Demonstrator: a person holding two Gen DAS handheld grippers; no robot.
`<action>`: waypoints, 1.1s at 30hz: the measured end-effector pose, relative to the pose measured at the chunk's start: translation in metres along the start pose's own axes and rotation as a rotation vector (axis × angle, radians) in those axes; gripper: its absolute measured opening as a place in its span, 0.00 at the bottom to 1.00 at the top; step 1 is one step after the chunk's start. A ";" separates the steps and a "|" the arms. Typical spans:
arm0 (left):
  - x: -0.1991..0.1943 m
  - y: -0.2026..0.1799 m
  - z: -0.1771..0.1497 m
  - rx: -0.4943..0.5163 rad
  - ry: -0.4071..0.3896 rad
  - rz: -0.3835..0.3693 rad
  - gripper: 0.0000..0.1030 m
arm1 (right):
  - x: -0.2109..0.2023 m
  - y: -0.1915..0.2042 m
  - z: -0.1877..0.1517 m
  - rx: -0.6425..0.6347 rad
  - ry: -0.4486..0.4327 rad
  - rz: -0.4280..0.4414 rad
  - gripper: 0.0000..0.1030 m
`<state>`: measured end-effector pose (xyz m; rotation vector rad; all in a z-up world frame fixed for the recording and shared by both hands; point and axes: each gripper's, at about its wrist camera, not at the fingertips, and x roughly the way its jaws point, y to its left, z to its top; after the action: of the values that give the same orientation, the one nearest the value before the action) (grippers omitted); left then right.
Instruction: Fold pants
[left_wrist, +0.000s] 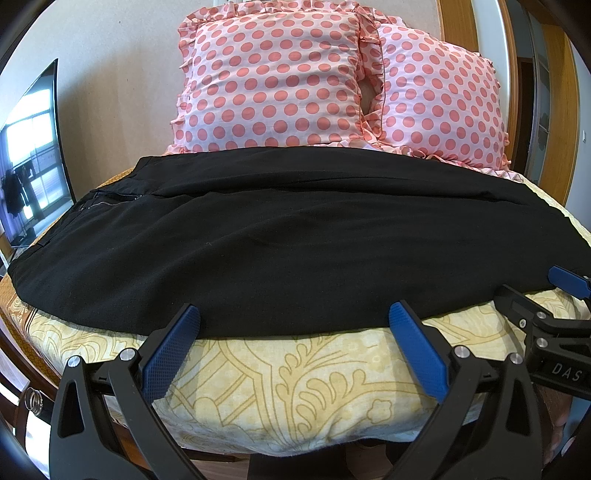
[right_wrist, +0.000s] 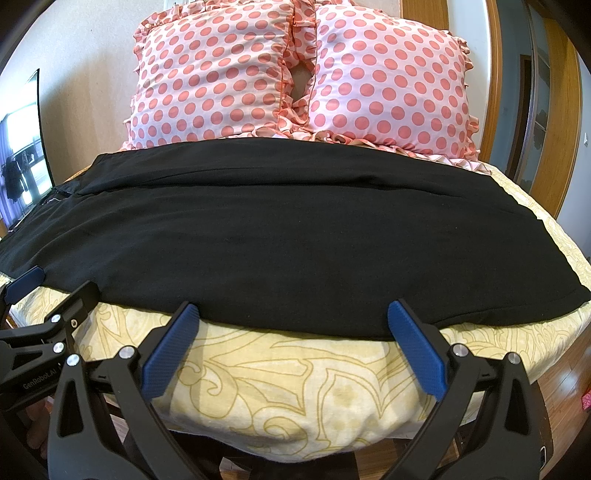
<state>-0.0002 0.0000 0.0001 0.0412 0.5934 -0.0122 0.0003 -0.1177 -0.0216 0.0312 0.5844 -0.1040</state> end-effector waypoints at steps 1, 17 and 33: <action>0.000 0.000 0.000 0.000 0.000 0.000 0.99 | 0.000 0.000 0.000 0.000 0.000 0.000 0.98; -0.024 0.016 0.020 -0.039 -0.032 -0.118 0.99 | -0.027 -0.081 0.067 0.151 -0.039 0.008 0.98; 0.005 0.035 0.096 -0.051 -0.102 -0.056 0.99 | 0.189 -0.317 0.222 0.588 0.248 -0.441 0.60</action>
<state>0.0584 0.0311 0.0775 -0.0254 0.4926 -0.0534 0.2447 -0.4632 0.0589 0.4928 0.7855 -0.7070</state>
